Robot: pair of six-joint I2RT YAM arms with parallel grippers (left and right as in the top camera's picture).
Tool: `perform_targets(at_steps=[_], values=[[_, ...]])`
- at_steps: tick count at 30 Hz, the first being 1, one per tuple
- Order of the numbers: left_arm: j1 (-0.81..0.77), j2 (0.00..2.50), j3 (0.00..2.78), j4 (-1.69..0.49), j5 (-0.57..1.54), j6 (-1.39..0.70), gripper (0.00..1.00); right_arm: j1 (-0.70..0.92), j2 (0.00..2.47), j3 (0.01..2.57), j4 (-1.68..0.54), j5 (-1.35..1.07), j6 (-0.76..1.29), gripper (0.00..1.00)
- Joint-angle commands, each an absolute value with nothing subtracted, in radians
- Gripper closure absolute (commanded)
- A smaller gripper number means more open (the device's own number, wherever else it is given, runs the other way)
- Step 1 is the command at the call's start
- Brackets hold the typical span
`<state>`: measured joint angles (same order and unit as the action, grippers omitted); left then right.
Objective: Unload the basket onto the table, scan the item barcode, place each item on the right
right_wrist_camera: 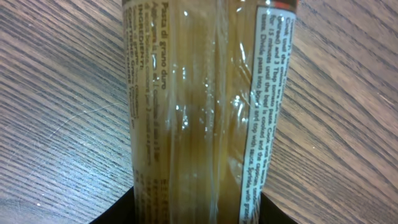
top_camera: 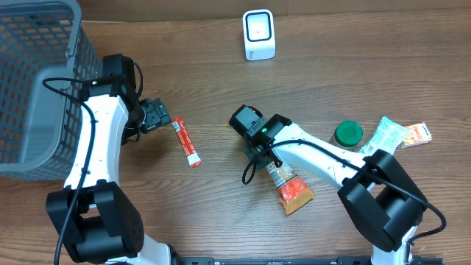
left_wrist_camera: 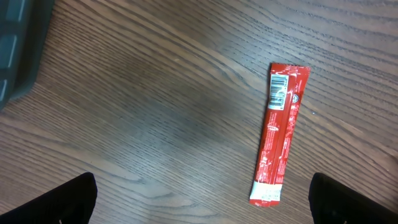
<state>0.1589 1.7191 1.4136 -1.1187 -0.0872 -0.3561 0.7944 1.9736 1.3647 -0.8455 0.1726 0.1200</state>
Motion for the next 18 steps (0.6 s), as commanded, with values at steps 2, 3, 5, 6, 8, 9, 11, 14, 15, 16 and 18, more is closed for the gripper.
perform_targets(at_steps=[2, 3, 5, 6, 8, 9, 11, 14, 15, 16, 18], values=[[0.157, 1.708, 1.424, -1.117, -0.093, -0.348, 0.00, 0.797, 1.947, 1.355, -0.838, 0.205, 0.095, 0.59], [0.157, 1.708, 1.424, -1.117, -0.093, -0.348, 0.00, 0.797, 1.947, 1.355, -0.838, 0.209, 0.095, 0.62], [0.157, 1.708, 1.424, -1.118, -0.093, -0.348, 0.00, 0.796, 1.947, 1.355, -0.838, 0.208, 0.096, 0.85], [0.157, 1.708, 1.424, -1.117, -0.093, -0.348, 0.00, 0.796, 1.947, 1.356, -0.838, 0.208, 0.096, 0.96], [0.157, 1.708, 1.424, -1.117, -0.093, -0.348, 0.00, 0.796, 1.947, 1.361, -0.839, 0.209, 0.096, 0.96], [0.157, 1.708, 1.424, -1.117, -0.093, -0.348, 0.00, 0.796, 1.947, 1.368, -0.843, 0.216, 0.096, 0.96], [0.157, 1.708, 1.424, -1.118, -0.093, -0.348, 0.00, 0.796, 1.945, 1.394, -0.864, 0.269, 0.096, 0.96], [0.157, 1.708, 1.424, -1.117, -0.093, -0.348, 0.00, 0.796, 1.931, 1.469, -0.928, 0.331, 0.096, 0.96], [0.157, 1.708, 1.424, -1.118, -0.093, -0.348, 0.00, 0.797, 1.922, 1.500, -0.951, 0.333, 0.096, 0.96], [0.157, 1.708, 1.424, -1.117, -0.093, -0.348, 0.00, 0.797, 1.909, 1.535, -0.975, 0.332, 0.096, 0.96], [0.157, 1.708, 1.424, -1.117, -0.093, -0.348, 0.00, 0.797, 1.879, 1.602, -1.011, 0.333, 0.096, 0.96]])
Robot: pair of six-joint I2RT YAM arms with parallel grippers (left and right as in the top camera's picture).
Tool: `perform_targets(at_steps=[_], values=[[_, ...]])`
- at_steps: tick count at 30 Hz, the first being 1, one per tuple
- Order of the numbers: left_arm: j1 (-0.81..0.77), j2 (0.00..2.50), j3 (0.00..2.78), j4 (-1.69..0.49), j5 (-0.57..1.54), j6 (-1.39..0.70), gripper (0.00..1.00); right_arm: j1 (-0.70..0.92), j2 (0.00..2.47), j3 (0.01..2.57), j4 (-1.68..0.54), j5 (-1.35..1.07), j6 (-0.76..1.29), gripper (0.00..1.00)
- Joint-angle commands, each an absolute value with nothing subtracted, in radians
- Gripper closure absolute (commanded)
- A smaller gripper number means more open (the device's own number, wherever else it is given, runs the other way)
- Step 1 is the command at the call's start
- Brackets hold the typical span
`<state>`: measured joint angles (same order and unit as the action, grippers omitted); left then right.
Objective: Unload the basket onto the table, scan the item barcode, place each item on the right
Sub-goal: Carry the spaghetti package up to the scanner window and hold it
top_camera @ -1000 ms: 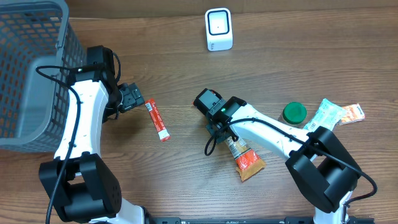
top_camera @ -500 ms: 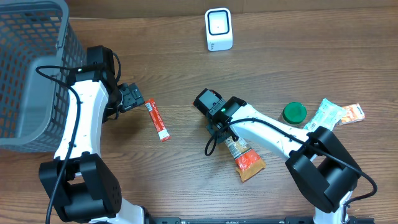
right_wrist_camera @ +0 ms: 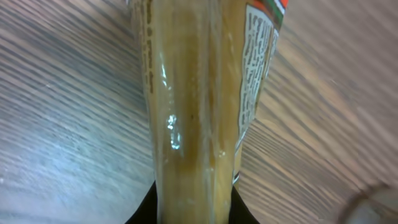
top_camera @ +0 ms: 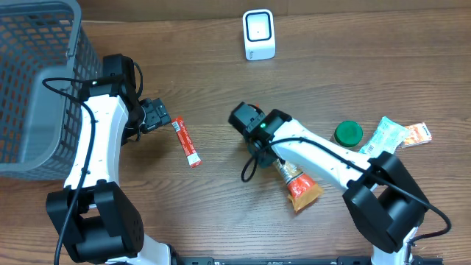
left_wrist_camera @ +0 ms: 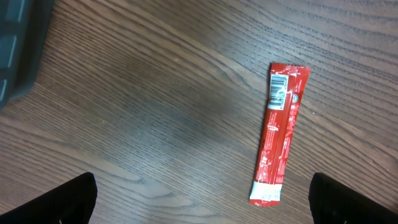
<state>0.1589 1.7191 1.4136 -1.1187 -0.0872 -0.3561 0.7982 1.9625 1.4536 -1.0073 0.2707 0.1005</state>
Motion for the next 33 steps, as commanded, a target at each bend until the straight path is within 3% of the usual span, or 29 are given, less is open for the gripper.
perform_targets(at_steps=[1, 10, 21, 26, 33], values=[[0.157, 1.708, 1.424, -1.117, -0.093, -0.348, 0.00, 0.796, 1.864, 1.629, -1.024, 0.333, 0.096, 0.96], [0.157, 1.708, 1.424, -1.117, -0.093, -0.348, 0.00, 0.754, 1.767, 1.893, -1.164, 0.337, 0.095, 0.97], [0.157, 1.708, 1.424, -1.117, -0.093, -0.348, 0.00, 0.602, 1.856, 2.468, -1.349, 0.303, 0.022, 0.97], [0.157, 1.708, 1.424, -1.117, -0.093, -0.348, 0.00, 0.580, 1.997, 2.521, -1.235, 0.326, -0.111, 0.97], [0.157, 1.708, 1.424, -1.117, -0.093, -0.348, 0.00, 0.583, 2.205, 2.521, -0.914, 0.556, -0.334, 0.97]])
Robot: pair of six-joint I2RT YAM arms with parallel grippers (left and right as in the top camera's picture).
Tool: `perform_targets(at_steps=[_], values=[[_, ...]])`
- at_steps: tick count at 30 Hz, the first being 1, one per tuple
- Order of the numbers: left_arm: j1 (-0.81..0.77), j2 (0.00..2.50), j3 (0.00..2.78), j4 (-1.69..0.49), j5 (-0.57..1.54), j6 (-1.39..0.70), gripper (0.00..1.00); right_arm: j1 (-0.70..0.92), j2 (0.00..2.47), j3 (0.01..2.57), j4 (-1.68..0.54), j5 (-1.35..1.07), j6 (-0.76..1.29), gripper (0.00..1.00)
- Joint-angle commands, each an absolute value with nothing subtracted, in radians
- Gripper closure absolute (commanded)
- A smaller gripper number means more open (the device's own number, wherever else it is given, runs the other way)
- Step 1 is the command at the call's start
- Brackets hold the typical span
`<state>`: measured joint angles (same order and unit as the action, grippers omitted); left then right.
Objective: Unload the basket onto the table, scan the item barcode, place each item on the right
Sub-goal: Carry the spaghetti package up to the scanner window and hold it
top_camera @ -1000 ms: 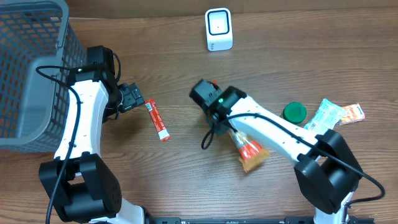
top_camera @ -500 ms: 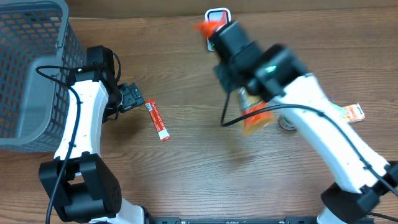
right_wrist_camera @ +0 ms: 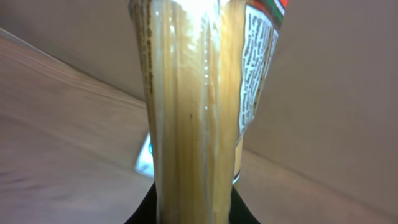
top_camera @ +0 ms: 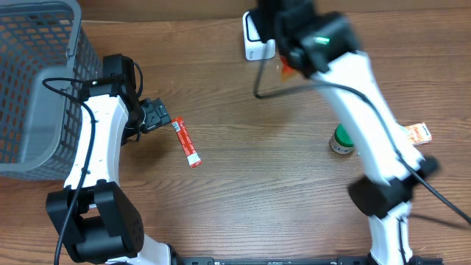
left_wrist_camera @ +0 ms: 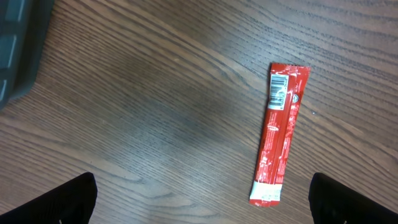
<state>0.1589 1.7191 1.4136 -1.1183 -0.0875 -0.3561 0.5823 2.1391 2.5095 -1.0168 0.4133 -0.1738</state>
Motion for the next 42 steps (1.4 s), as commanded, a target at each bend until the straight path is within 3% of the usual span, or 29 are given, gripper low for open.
perform_targets(at_steps=[1, 18, 24, 42], values=[[0.157, 1.708, 1.424, -1.118, -0.093, -0.348, 0.00, 0.583, 2.226, 2.521, -0.869, 0.566, -0.363, 0.97], [0.157, 1.708, 1.424, -1.118, -0.093, -0.348, 0.00, 0.591, 2.596, 2.519, 0.134, 0.717, -1.076, 0.97], [0.157, 1.708, 1.424, -1.117, -0.093, -0.348, 0.00, 0.591, 2.694, 2.519, 0.360, 0.681, -1.238, 0.96], [0.157, 1.708, 1.424, -1.117, -0.093, -0.348, 0.00, 0.614, 2.857, 2.519, 0.439, 0.661, -1.201, 0.96]])
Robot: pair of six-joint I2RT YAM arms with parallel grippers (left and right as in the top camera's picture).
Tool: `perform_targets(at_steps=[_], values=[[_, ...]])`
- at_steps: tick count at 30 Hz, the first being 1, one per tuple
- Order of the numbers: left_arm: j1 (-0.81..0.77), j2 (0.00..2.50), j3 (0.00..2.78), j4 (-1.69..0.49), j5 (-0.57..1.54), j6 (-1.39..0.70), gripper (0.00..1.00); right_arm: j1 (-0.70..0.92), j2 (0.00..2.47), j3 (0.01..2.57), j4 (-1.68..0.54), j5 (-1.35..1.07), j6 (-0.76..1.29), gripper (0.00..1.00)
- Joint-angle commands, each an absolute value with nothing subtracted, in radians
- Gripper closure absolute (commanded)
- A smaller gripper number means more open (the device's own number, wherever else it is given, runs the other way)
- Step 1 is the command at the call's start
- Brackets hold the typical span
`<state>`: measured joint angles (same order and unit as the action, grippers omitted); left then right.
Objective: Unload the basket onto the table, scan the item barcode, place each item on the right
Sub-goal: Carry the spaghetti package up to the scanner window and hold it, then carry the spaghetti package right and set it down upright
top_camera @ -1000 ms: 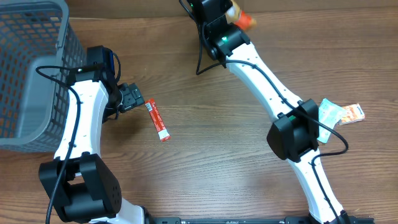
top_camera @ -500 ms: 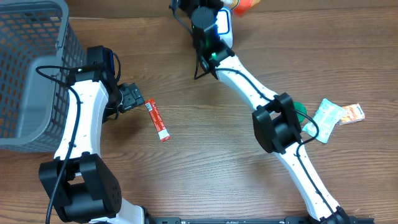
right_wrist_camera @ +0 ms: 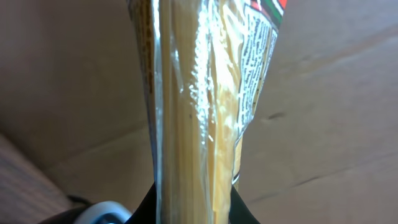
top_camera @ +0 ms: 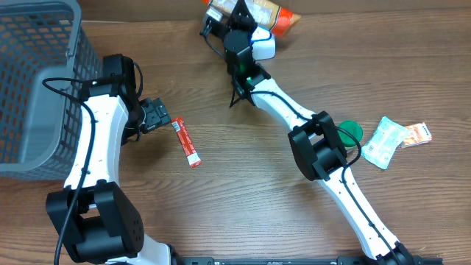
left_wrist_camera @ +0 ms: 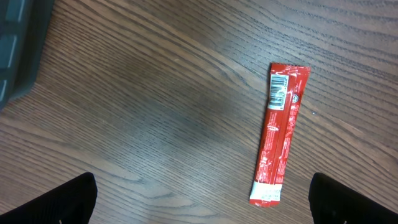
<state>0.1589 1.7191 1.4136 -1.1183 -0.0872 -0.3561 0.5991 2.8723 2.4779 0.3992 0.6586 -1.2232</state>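
Note:
A long clear packet of spaghetti (top_camera: 218, 10) with an orange end (top_camera: 281, 20) lies crosswise above the white barcode scanner (top_camera: 265, 47) at the table's far edge. My right gripper (top_camera: 240, 16) is shut on its middle. In the right wrist view the packet (right_wrist_camera: 199, 106) fills the centre, gripped at the bottom (right_wrist_camera: 193, 202), and the scanner's white rim (right_wrist_camera: 102, 213) shows at the lower left. My left gripper (top_camera: 156, 115) stands open and empty beside a red sachet (top_camera: 186, 141). In the left wrist view the sachet (left_wrist_camera: 280, 134) has its barcode facing up.
A grey mesh basket (top_camera: 37, 81) fills the far left. A green lid (top_camera: 350, 132), a pale green packet (top_camera: 383, 140) and an orange packet (top_camera: 416, 132) lie at the right. Brown cardboard (right_wrist_camera: 323, 74) stands behind the table.
My right gripper has moved left and farther back with the spaghetti packet, which now lies crosswise over the scanner. The left arm and the red sachet have not moved.
The spaghetti packet first lay on the table's middle with my right gripper shut on it. Then it was turned slightly there. Later it was held high by the scanner, and now it sits across the scanner at the far edge. The left gripper stayed open by the sachet.

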Motion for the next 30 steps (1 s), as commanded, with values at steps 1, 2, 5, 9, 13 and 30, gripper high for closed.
perform_targets(at_steps=[1, 2, 5, 9, 13, 30], values=[[0.155, 1.708, 1.424, -1.117, -0.093, -0.348, 0.00, 0.614, 2.857, 2.519, 0.441, 0.661, -1.201, 0.96], [0.154, 1.708, 1.424, -1.117, -0.093, -0.348, 0.00, 0.614, 2.857, 2.519, 0.442, 0.661, -1.201, 0.96], [0.154, 1.708, 1.424, -1.117, -0.093, -0.348, 0.00, 0.614, 2.857, 2.519, 0.467, 0.671, -1.202, 0.96], [0.154, 1.708, 1.424, -1.117, -0.093, -0.348, 0.00, 0.614, 2.857, 2.519, 0.499, 0.672, -1.205, 0.96], [0.154, 1.708, 1.424, -1.117, -0.093, -0.348, 0.00, 0.614, 2.844, 2.519, 0.526, 0.694, -1.145, 0.96], [0.153, 1.708, 1.424, -1.117, -0.093, -0.348, 0.00, 0.622, 2.265, 2.519, -0.522, 0.912, -0.369, 0.97]])
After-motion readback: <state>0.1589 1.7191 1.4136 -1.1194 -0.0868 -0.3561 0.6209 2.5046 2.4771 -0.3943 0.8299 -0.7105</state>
